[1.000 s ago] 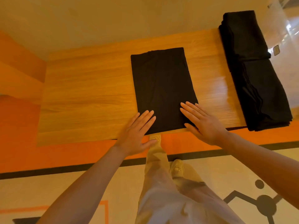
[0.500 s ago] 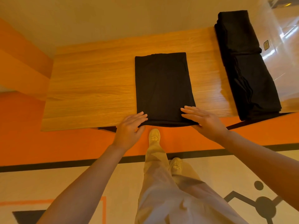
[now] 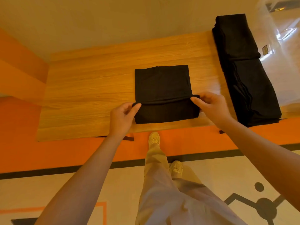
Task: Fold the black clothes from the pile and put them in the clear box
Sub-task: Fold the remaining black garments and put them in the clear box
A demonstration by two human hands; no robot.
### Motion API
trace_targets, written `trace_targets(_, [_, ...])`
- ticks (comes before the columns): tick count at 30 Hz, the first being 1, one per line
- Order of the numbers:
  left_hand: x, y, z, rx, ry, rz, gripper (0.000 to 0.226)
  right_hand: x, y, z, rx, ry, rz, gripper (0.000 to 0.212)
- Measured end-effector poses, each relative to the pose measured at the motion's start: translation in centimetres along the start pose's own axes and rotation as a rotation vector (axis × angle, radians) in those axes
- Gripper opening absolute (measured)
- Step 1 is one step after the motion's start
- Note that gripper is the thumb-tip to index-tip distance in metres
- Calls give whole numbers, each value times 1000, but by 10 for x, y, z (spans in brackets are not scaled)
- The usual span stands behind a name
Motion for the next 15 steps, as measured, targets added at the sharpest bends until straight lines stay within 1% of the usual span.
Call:
trace_targets(2, [10, -1, 23, -7, -6, 34, 22, 6, -3, 19, 61, -9, -43, 16])
trace_targets(5, [30, 9, 51, -54, 10, 137, 30, 11, -5, 41, 96, -66, -181, 18])
trace_targets(10, [40, 23, 74, -84, -8, 266, 33, 11, -7, 57, 69, -133, -346, 24])
trace_targets(13, [38, 22, 76, -70, -18, 351, 26, 10, -9, 59, 48, -150, -454, 26])
trace_targets(15, [31, 17, 73, -31, -67, 419, 25, 9, -6, 58, 14, -189, -511, 32])
Point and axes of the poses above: each hand's wrist, its own z-axis towards the middle knuckle, its own x-axis out of the palm, y = z × x, the point moved 10 cm from there along z, towards the middle knuckle, and after that the axes turned 12 degrees about -y, right-handed, at the moved point
